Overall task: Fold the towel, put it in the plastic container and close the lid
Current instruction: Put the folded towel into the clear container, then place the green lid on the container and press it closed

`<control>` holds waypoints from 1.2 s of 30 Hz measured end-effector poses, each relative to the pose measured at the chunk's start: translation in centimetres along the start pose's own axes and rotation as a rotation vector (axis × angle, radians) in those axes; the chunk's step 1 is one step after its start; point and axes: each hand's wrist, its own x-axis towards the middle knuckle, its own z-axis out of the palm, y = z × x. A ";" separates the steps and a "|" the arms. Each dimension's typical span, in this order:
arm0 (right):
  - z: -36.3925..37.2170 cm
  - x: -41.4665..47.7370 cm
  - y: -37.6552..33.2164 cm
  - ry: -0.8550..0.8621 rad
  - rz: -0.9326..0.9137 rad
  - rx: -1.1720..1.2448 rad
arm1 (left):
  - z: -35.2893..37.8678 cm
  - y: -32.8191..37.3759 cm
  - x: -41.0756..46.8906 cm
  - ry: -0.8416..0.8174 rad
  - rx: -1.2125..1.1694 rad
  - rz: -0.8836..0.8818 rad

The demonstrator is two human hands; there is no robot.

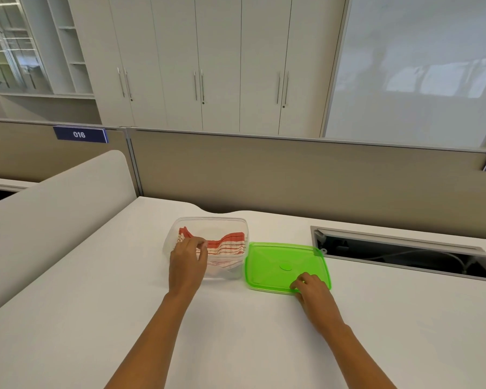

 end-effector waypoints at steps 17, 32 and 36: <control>-11.5 1.7 -1.4 0.302 0.047 -0.019 | -1.6 2.6 1.0 0.020 -0.198 0.028; -17.0 4.9 -5.5 0.276 0.104 0.767 | -3.1 5.2 1.7 -0.281 -0.848 -0.091; -12.7 4.3 -5.6 0.417 0.319 0.957 | -3.5 4.0 2.0 -0.219 -0.862 -0.216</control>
